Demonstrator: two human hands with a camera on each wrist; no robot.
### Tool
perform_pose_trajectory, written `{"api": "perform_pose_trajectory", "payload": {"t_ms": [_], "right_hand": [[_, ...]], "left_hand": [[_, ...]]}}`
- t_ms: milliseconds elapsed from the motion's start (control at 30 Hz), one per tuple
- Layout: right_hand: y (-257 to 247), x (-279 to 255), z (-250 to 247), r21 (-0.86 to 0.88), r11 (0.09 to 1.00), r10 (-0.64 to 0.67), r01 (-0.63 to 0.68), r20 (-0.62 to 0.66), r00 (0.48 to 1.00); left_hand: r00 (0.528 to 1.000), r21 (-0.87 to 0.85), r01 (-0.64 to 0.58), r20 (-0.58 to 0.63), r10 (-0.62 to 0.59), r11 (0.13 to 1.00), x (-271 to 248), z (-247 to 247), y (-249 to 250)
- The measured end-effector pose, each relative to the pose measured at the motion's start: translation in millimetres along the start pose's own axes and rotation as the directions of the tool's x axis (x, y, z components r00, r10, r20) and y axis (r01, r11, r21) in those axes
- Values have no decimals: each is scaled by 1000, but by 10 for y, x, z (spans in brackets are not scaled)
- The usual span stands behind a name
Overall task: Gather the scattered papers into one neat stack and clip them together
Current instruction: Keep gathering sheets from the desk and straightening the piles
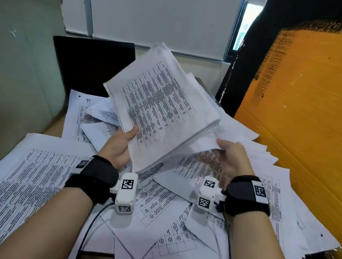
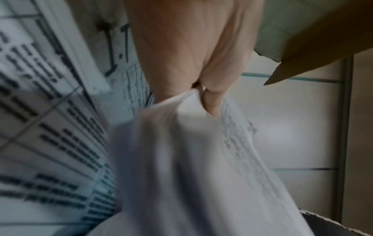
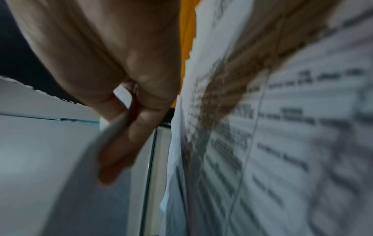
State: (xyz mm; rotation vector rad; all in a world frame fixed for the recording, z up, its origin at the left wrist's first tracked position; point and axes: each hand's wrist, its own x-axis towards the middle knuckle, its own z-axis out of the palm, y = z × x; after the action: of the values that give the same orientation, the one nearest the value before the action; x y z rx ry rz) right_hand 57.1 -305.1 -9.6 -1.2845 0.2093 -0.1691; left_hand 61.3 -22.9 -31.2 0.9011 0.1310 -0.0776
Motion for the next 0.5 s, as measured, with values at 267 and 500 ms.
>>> {"api": "perform_pose_trajectory", "payload": {"t_ms": [267,500], "right_hand": [[125,-60,228,-202,965,227,-165,335,915],[179,-4,161,-355,904,316,-237,184,931]], "left_hand": [[991,278,69,-133,-32,958,42,-28,-148],[984,492,79,-179,12,867,43,-46,-152]]}}
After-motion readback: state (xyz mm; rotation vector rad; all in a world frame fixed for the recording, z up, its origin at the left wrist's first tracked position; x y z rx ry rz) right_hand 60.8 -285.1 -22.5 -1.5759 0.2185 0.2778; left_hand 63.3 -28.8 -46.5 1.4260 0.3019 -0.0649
